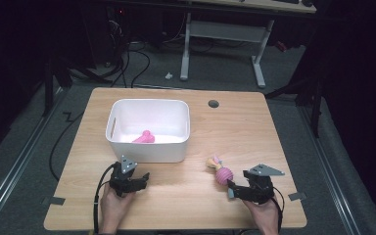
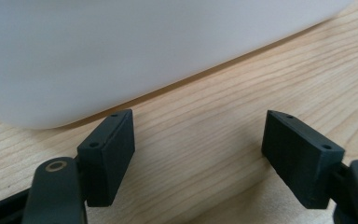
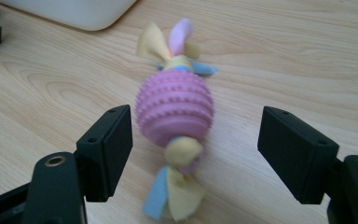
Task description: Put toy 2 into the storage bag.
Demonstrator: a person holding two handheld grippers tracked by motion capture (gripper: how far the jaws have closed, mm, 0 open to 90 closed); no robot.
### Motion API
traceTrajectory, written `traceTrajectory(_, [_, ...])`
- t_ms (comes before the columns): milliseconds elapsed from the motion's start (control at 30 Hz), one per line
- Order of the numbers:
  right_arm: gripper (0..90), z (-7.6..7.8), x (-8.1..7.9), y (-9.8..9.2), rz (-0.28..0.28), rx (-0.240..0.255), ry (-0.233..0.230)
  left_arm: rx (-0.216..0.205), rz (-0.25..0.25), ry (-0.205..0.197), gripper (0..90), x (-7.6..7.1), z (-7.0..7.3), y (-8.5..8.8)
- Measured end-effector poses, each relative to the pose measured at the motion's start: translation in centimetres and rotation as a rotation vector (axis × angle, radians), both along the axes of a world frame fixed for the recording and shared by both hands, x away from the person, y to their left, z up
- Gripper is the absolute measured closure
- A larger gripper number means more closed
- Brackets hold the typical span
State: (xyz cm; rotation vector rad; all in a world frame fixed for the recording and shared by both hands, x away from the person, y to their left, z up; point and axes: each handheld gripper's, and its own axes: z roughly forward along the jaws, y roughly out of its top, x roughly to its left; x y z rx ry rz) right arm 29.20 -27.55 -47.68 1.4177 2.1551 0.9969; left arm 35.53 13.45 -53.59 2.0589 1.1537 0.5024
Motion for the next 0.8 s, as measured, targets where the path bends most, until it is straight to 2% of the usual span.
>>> traceTrajectory(167, [27.5, 0.4, 1.4, 1.8, 0.048, -0.04, 0.025, -0.001, -0.003, 0.0, 25.7, 0.0, 0.0, 0.0])
traceTrajectory(367, [28.4, 0.4, 3.6, 3.1, 0.082, -0.097, 0.085, -0.001, -0.003, 0.0, 25.8, 0.0, 0.0, 0.0])
traceTrajectory(533, [28.0, 0.1, 4.7, 3.0, 0.094, -0.125, 0.169, -0.001, -0.002, 0.002, 25.8, 0.0, 0.0, -0.1])
traceTrajectory(633, [28.0, 0.1, 5.0, 2.8, 0.095, -0.112, 0.206, -0.001, -0.002, 0.002, 25.8, 0.0, 0.0, -0.1])
traceTrajectory(800, [29.5, -0.7, 5.1, 3.4, 0.113, -0.159, 0.229, -0.001, -0.008, 0.003, 25.7, 0.0, 0.0, 0.0])
